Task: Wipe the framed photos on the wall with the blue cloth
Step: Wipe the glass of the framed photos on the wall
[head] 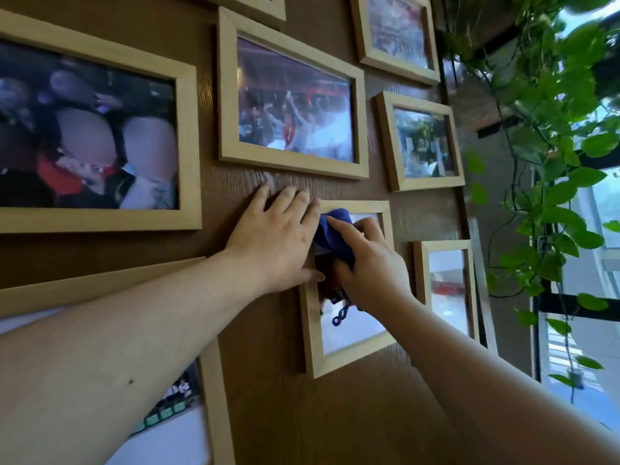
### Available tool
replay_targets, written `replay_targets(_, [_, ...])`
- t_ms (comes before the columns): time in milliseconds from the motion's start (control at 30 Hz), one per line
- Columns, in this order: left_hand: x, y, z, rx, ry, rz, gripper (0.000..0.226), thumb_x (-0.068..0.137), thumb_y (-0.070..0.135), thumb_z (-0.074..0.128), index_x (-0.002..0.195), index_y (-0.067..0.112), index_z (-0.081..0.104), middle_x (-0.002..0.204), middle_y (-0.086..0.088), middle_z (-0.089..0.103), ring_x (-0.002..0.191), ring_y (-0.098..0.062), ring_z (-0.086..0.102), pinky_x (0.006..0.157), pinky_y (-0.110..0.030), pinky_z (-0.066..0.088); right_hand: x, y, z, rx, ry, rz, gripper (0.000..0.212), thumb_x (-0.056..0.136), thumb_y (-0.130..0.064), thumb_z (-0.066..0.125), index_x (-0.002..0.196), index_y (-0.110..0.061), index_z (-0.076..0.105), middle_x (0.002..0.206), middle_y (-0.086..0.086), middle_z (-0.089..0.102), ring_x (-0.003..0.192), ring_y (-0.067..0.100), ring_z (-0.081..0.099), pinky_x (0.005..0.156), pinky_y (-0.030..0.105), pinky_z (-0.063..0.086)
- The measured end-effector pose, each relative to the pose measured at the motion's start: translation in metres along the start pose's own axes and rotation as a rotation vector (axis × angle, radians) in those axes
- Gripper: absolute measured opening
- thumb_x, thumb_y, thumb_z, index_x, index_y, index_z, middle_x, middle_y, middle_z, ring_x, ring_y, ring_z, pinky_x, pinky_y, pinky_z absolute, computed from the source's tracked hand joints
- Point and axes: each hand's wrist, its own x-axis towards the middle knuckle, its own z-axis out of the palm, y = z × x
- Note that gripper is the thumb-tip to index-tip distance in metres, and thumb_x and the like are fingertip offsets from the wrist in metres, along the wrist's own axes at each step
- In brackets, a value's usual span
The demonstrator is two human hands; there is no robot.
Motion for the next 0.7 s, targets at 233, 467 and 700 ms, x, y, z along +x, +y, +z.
replay_targets(233, [0.000, -0.004, 0.002, 0.006, 0.013, 0.020, 0.111, 0.070, 0.083, 0.042, 0.150, 0.014, 0.006, 0.159, -0.010, 0.015, 0.146, -0.028, 0.008, 0.118, -0.054, 0.005, -0.005, 0.035, -0.008, -0.193, 0.013, -0.066, 0.059, 0.078, -0.025, 0.065, 0.134, -0.027, 0.047, 0.106, 0.008, 0.052, 0.073, 0.022, 0.054, 0.047, 0.028, 0.041])
replay_targets(467, [0.000, -0.015, -0.004, 0.015, -0.029, 0.079, 0.117, 0.066, 0.087, 0.040, 0.150, 0.014, 0.004, 0.159, -0.009, 0.013, 0.146, -0.028, 0.007, 0.118, -0.053, 0.005, -0.005, 0.052, -0.009, -0.204, -0.030, 0.143, 0.057, 0.085, -0.031, 0.055, 0.139, -0.027, 0.038, 0.114, 0.005, 0.048, 0.076, 0.023, 0.051, 0.053, 0.030, 0.039])
replay_targets(700, [0.001, -0.010, -0.005, -0.004, -0.038, 0.066, 0.114, 0.069, 0.079, 0.050, 0.150, 0.014, 0.003, 0.159, -0.010, 0.011, 0.146, -0.029, 0.006, 0.118, -0.056, 0.006, -0.011, 0.001, 0.003, -0.023, -0.019, -0.105, 0.058, 0.081, -0.033, 0.050, 0.137, -0.025, 0.040, 0.112, 0.001, 0.049, 0.072, 0.013, 0.048, 0.049, 0.029, 0.047])
